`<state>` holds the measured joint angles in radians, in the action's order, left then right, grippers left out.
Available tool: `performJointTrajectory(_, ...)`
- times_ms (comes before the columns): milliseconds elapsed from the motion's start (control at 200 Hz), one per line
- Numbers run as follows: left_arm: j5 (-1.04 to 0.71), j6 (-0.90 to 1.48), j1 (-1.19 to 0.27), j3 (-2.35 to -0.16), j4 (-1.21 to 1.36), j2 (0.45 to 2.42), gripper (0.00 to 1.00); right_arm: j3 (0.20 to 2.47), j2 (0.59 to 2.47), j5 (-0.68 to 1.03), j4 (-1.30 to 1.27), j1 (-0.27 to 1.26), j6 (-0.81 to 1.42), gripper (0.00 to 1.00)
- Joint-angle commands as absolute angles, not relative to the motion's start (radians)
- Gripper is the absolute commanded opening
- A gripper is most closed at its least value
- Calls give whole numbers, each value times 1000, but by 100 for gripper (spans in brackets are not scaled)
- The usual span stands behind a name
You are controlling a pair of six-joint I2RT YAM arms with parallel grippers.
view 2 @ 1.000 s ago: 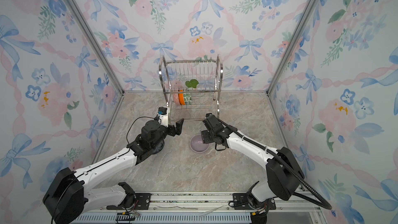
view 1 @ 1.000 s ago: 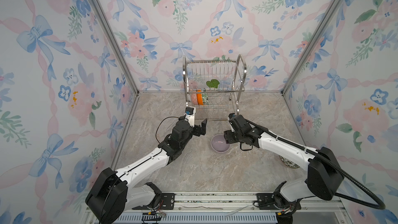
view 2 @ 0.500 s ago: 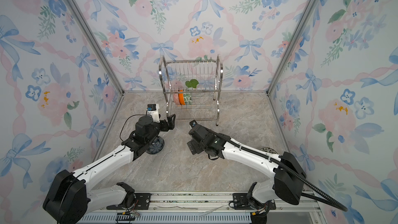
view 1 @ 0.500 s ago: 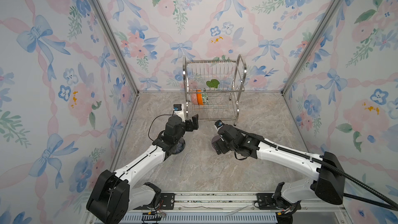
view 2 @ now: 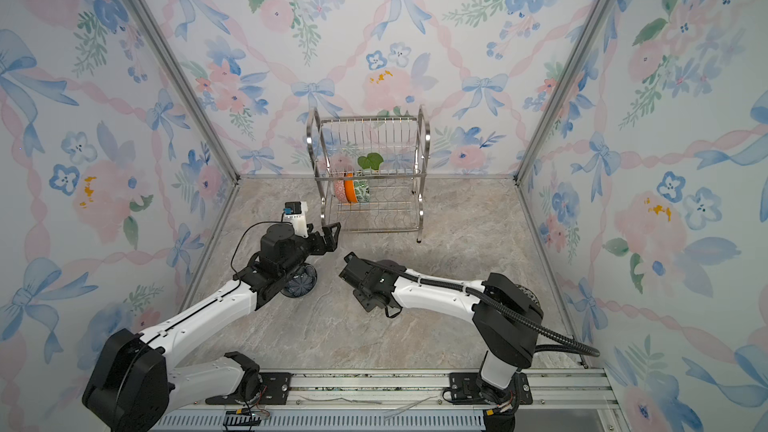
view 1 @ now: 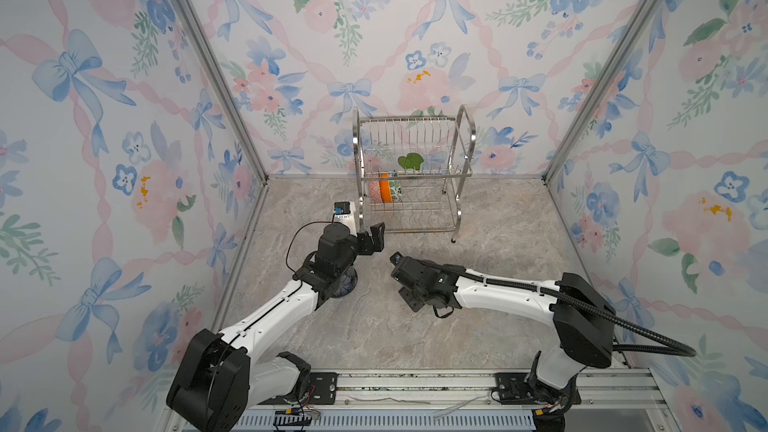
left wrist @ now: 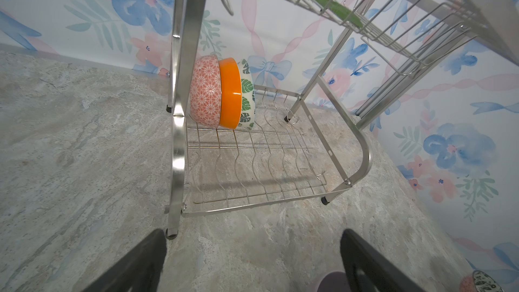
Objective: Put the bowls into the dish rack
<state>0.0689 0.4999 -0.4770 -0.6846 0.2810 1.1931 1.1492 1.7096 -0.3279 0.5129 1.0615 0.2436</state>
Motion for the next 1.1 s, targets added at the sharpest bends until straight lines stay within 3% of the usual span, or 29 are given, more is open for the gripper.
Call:
performJointTrajectory(0,55,513,-467,-671,265,1183,98,1191,1747,-332,572,1065,200,46)
performJointTrajectory(560,54,517,-449,-673,265,1208,98,1221,1791,-311,544,1030,155,0)
performJointTrajectory(790,71,523,-428,-693,259,1233,98,1200,1662,-173,450,969,181,0)
performJointTrajectory(960,58,528,-390,-723,243,1266,98,1114,1496,70,178,837,302,0)
performJointTrajectory(1095,75,509,-371,-775,220,1328,98,1139,1470,142,48,762,376,0)
